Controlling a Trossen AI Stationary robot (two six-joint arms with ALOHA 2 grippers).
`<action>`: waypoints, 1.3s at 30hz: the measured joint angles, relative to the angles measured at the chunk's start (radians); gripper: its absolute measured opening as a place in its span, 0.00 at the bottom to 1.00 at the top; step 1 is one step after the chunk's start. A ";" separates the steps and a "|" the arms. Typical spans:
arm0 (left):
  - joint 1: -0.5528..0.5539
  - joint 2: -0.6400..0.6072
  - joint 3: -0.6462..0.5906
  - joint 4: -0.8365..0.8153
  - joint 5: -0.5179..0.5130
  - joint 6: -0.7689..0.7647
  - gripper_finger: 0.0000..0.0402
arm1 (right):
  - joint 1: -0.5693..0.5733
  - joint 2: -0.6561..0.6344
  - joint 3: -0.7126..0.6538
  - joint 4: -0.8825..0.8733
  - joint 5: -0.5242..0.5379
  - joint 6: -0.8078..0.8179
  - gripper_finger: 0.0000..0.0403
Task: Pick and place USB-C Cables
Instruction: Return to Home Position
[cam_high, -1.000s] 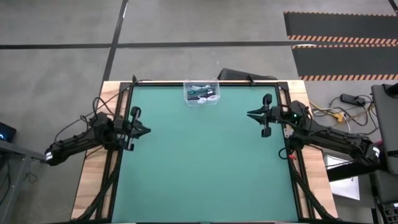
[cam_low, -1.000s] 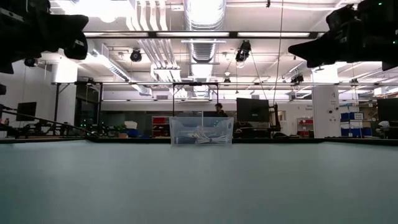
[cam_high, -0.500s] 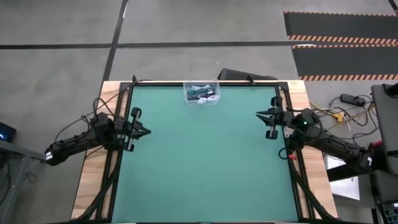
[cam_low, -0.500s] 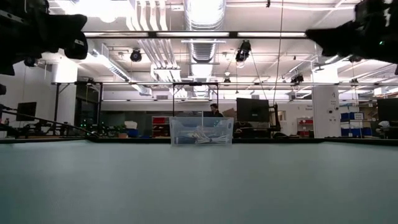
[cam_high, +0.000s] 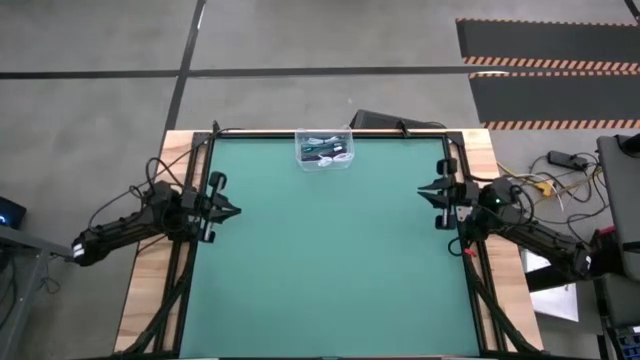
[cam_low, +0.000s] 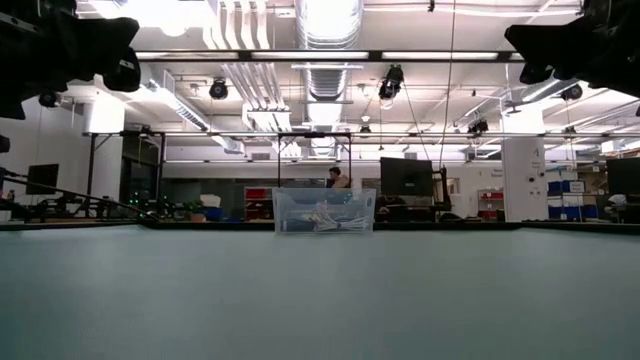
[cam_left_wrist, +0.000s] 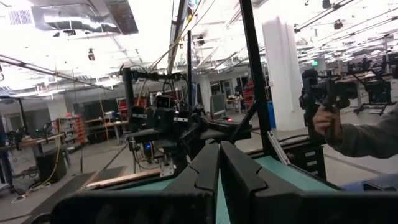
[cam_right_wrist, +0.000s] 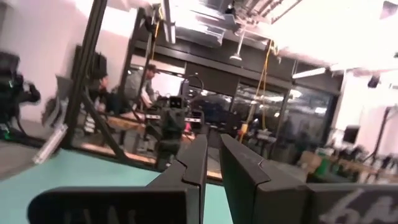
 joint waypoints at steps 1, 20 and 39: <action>0.000 0.001 0.000 -0.001 0.000 -0.001 0.00 | 0.000 0.000 0.000 0.000 0.004 0.033 0.08; 0.000 0.004 -0.002 0.000 -0.001 -0.002 0.00 | 0.049 -0.007 -0.001 -0.082 0.008 -0.031 0.08; 0.000 0.003 -0.002 0.000 -0.001 -0.001 0.00 | 0.241 -0.117 -0.002 -0.396 0.398 -0.043 0.08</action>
